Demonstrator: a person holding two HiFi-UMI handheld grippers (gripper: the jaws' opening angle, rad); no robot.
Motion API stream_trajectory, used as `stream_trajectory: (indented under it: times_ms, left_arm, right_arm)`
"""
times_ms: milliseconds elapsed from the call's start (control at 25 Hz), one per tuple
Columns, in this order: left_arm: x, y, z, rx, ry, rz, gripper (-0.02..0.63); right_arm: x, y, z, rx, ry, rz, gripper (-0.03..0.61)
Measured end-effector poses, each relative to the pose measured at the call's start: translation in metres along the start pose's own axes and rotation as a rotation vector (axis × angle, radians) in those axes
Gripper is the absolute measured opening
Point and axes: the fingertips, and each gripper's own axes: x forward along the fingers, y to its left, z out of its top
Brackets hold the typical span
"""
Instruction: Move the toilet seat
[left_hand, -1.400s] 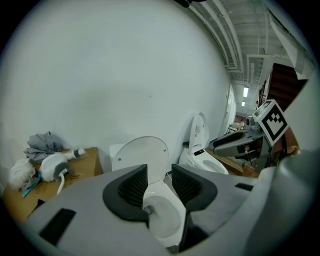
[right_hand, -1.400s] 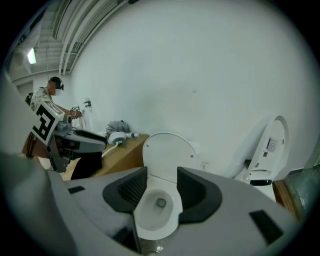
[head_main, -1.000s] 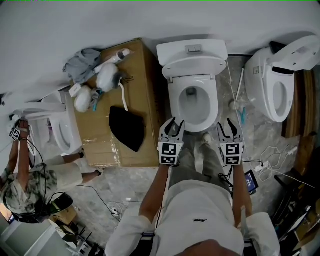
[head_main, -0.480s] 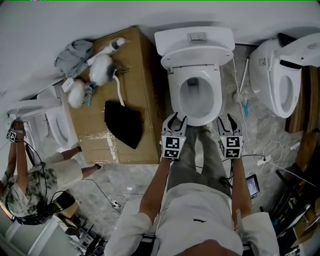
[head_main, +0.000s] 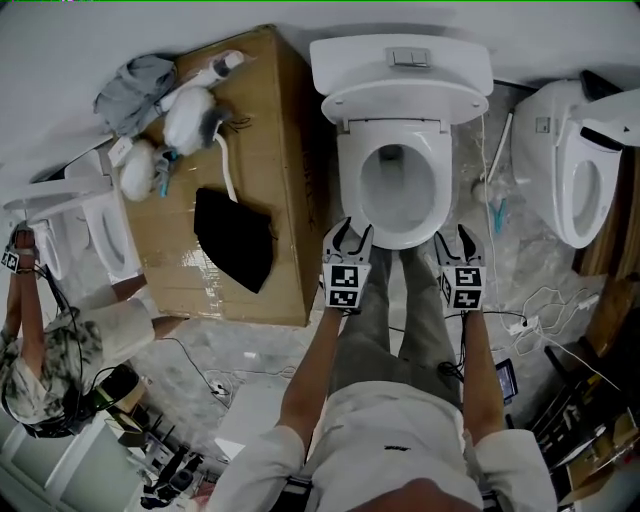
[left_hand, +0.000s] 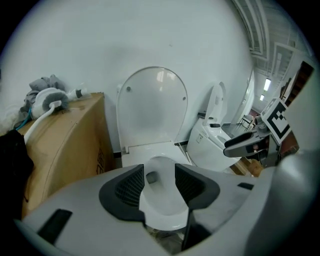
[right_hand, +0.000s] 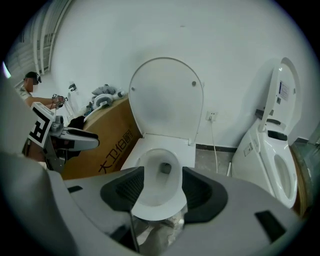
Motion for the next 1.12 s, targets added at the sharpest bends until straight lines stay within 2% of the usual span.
stream_trajectory:
  times_ms: [480, 640, 1120]
  left_arm:
    - [0.044, 0.01, -0.068, -0.094, 0.078, 0.087, 0.212]
    - [0.056, 0.012, -0.09, -0.114, 0.107, 0.097, 0.219]
    - [0.09, 0.022, -0.153, -0.178, 0.194, 0.118, 0.255]
  right_arm:
    - [0.06, -0.016, -0.067, 0.069, 0.1, 0.058, 0.253]
    - [0.073, -0.02, -0.088, 0.078, 0.123, 0.066, 0.255]
    - [0.109, -0.024, -0.15, 0.202, 0.186, 0.079, 0.272]
